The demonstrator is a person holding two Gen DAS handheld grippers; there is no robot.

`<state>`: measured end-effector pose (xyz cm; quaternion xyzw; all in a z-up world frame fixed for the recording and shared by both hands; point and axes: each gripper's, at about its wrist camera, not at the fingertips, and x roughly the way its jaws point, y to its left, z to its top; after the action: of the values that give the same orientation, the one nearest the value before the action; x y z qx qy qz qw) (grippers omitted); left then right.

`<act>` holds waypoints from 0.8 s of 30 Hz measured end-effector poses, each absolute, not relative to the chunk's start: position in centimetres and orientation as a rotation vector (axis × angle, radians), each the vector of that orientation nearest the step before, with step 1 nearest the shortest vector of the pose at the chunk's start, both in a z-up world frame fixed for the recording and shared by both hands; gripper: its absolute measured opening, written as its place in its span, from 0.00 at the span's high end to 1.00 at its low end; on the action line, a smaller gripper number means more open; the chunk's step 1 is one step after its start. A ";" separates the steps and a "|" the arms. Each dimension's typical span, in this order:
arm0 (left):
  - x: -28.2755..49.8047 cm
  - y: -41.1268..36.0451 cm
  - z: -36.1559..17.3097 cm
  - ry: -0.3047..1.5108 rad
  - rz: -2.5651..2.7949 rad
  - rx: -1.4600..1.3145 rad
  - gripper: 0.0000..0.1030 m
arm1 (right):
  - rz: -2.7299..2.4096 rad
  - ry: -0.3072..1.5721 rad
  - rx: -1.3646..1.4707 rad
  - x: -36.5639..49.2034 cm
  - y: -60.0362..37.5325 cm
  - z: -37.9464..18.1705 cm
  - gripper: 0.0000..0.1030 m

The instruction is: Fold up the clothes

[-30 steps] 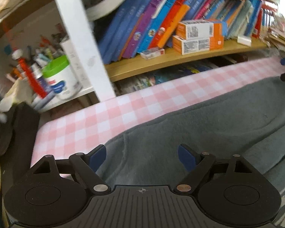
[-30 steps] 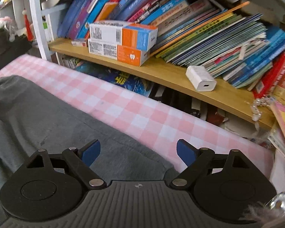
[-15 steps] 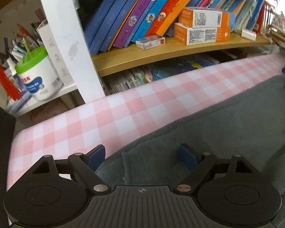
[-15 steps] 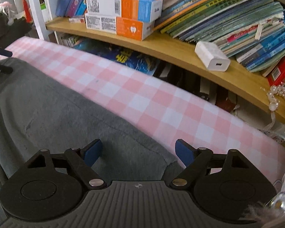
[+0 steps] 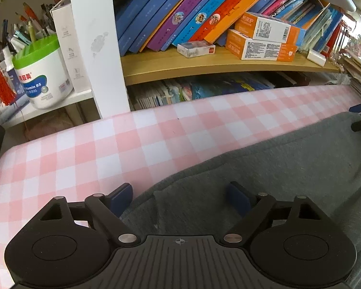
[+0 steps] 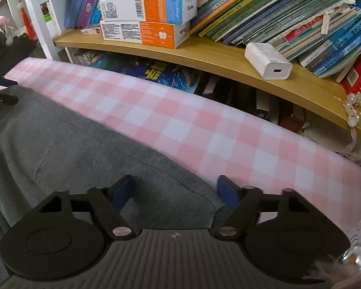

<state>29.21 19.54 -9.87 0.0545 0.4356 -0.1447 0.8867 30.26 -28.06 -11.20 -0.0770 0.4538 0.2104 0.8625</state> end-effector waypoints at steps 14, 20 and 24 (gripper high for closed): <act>25.0 19.2 -6.6 0.891 -0.357 0.128 0.83 | 0.415 0.898 -0.171 27.2 -27.2 -7.9 0.89; 20.1 18.6 -3.4 0.739 -0.299 0.102 0.83 | 0.373 0.750 -0.239 22.5 -27.1 -4.7 0.89; 16.2 17.8 -1.6 0.656 -0.278 0.093 0.83 | 0.328 0.670 -0.239 18.6 -27.3 -3.4 0.89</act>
<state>16.17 17.77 -1.59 0.0456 0.3211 -0.1359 0.9361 18.59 -27.32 -3.44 -0.1164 0.3265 0.1599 0.9243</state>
